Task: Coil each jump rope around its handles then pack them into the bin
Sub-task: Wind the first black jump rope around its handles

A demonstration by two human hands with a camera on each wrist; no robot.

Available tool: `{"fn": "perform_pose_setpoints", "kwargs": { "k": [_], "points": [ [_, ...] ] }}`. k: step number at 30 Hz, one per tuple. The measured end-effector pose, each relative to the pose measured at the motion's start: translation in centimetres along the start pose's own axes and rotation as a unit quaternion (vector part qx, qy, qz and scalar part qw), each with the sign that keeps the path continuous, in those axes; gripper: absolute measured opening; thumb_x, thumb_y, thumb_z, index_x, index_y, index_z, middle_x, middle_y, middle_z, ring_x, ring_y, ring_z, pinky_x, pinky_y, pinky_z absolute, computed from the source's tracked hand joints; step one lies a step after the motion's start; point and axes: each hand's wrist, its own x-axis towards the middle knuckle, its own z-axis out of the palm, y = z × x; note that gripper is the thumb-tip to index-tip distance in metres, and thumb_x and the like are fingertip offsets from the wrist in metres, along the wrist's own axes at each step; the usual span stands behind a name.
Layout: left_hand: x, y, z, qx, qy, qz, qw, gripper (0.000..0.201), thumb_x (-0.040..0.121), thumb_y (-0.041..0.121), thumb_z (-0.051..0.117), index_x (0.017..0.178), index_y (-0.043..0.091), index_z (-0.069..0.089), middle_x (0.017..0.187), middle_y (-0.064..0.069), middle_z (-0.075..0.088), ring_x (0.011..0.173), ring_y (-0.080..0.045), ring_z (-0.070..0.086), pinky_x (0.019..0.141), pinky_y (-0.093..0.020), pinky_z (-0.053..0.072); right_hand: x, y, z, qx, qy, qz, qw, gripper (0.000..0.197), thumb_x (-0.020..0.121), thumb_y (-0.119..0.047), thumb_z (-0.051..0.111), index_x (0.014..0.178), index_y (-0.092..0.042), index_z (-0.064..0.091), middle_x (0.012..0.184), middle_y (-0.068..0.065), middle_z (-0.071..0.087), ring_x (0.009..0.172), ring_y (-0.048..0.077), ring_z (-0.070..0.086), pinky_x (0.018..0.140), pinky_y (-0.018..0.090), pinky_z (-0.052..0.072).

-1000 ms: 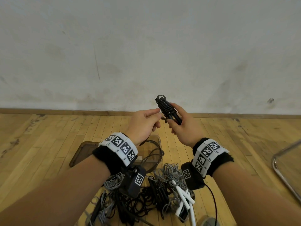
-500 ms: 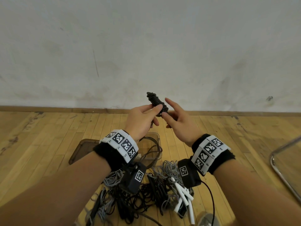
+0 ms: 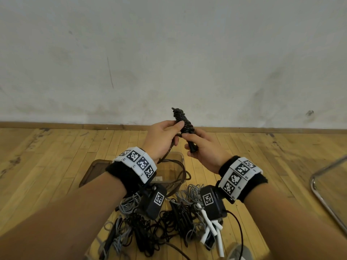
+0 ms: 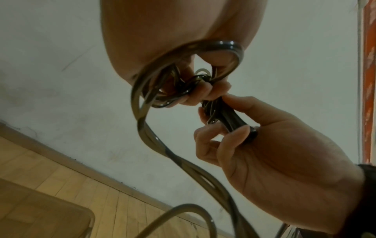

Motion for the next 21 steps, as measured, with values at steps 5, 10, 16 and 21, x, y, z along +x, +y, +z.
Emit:
{"fn": "perform_pose_setpoints", "kwargs": {
  "k": [5, 10, 16, 21],
  "points": [
    [-0.2, -0.1, -0.2, 0.036, -0.056, -0.004, 0.998, 0.017, 0.101, 0.018, 0.062, 0.115, 0.021, 0.071, 0.065, 0.000, 0.065, 0.064, -0.011, 0.063, 0.067, -0.028, 0.054, -0.4, -1.0, -1.2, 0.005, -0.041, 0.004, 0.999, 0.035, 0.101, -0.011, 0.059, 0.134, -0.007, 0.048, 0.101, 0.015, 0.075, 0.085, 0.027, 0.075, 0.067, 0.026, 0.059],
    [0.1, -0.5, -0.7, 0.101, -0.108, -0.016, 0.989, 0.030, 0.099, 0.011, 0.062, 0.128, 0.020, 0.066, 0.071, 0.001, 0.073, 0.077, -0.015, 0.070, 0.084, -0.037, 0.056, -0.1, -0.8, -2.1, -0.105, -0.007, -0.029, 0.994, 0.036, 0.099, -0.008, 0.063, 0.128, -0.008, 0.042, 0.093, 0.018, 0.076, 0.072, 0.025, 0.074, 0.067, 0.032, 0.061],
    [0.2, 0.2, -1.6, 0.113, -0.121, -0.045, 0.985, 0.029, 0.096, 0.010, 0.068, 0.124, 0.016, 0.070, 0.074, 0.002, 0.075, 0.077, -0.011, 0.071, 0.079, -0.026, 0.057, 0.4, -0.5, -3.1, -0.196, 0.025, -0.050, 0.979, 0.036, 0.099, -0.009, 0.062, 0.124, -0.014, 0.037, 0.073, 0.007, 0.069, 0.056, 0.020, 0.063, 0.055, 0.030, 0.052],
    [-0.2, 0.7, -0.6, -0.058, -0.112, -0.098, 0.987, 0.035, 0.101, 0.001, 0.055, 0.132, 0.012, 0.064, 0.080, -0.007, 0.060, 0.064, -0.020, 0.068, 0.078, -0.041, 0.062, 1.2, -0.5, -3.0, -0.226, 0.058, -0.076, 0.970, 0.044, 0.101, -0.009, 0.057, 0.134, -0.022, 0.031, 0.076, 0.004, 0.056, 0.055, 0.017, 0.049, 0.053, 0.031, 0.044]
  ]
}}
